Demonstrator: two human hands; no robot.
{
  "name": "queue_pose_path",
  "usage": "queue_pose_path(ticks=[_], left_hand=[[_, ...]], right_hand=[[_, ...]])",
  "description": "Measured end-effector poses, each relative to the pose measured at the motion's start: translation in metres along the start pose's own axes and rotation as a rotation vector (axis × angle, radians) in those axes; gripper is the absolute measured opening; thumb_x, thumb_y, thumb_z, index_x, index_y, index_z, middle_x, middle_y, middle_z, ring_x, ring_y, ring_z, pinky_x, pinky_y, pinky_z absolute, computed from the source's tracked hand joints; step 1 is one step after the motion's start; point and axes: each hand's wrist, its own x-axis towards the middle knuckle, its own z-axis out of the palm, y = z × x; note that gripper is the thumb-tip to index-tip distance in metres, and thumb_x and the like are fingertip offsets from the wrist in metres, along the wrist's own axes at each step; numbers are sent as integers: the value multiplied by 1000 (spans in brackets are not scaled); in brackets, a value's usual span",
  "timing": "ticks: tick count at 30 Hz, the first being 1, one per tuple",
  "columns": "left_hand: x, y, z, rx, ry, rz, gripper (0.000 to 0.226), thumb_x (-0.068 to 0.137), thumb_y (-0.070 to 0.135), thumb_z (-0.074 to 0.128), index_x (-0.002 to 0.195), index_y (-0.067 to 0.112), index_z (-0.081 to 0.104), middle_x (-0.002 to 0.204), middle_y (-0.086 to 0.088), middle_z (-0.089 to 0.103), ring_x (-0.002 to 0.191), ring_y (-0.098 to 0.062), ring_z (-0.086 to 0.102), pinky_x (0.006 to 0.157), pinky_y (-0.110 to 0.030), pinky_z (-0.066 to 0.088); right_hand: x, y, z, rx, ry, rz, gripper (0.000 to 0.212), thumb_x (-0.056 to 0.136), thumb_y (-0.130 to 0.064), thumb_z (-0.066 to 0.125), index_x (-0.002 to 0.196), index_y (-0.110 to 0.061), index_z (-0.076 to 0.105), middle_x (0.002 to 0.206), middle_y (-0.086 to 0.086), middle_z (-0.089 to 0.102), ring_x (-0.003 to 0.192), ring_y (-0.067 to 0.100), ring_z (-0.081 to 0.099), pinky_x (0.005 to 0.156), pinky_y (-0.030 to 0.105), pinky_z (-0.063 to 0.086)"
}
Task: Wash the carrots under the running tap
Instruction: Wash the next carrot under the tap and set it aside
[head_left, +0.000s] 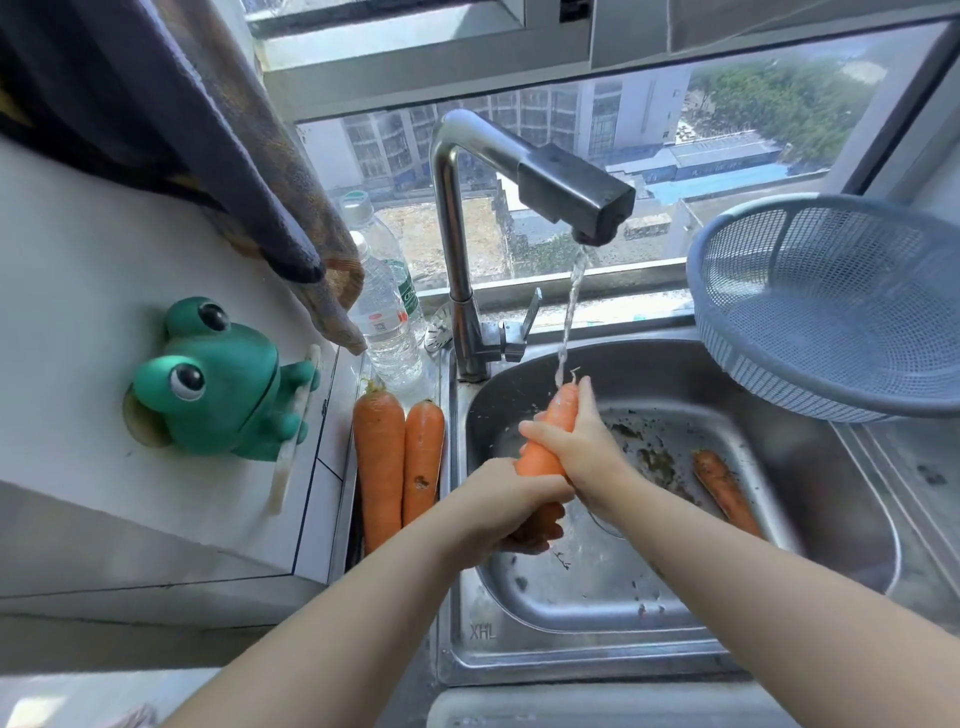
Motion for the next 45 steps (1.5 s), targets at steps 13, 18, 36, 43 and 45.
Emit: queue_pose_path(ticks=[13,18,36,43,45], left_hand=[[-3,-14,11,1059,424,316,42,79,30,64,113,15,44,87,1,57,70,-16,56,56,-24,40],[-3,-22,7,1062,447,464,38,81,33,64,111,22,44,100,2,59,84,-18,60,67,-28,46],[7,7,4,-260,-84,10,50,91,51,53,119,11,58,89,-4,70,66,-15,65,57,-24,50],[21,20,3,-208,-125,-59,60,86,64,50,115,12,60,87,-5,71,66,-18,66,57,-24,51],[25,19,4,-177,-129,29,54,89,58,51,115,11,61,91,-4,71,70,-17,66,61,-26,51]], right_hand=[[7,-18,13,521,276,424,40,95,-49,50,94,-9,55,75,10,61,59,23,60,55,35,50],[15,-19,0,691,297,468,56,95,-60,40,81,-6,51,47,9,57,48,22,56,52,30,49],[5,-34,-15,577,113,50,20,95,-22,58,105,-8,49,81,9,57,59,16,61,60,33,54],[6,-42,-25,515,159,57,24,93,-18,61,112,-8,50,86,9,58,73,21,62,69,37,55],[9,-47,-27,509,156,40,16,94,-18,60,101,-9,51,79,8,56,67,20,61,65,37,55]])
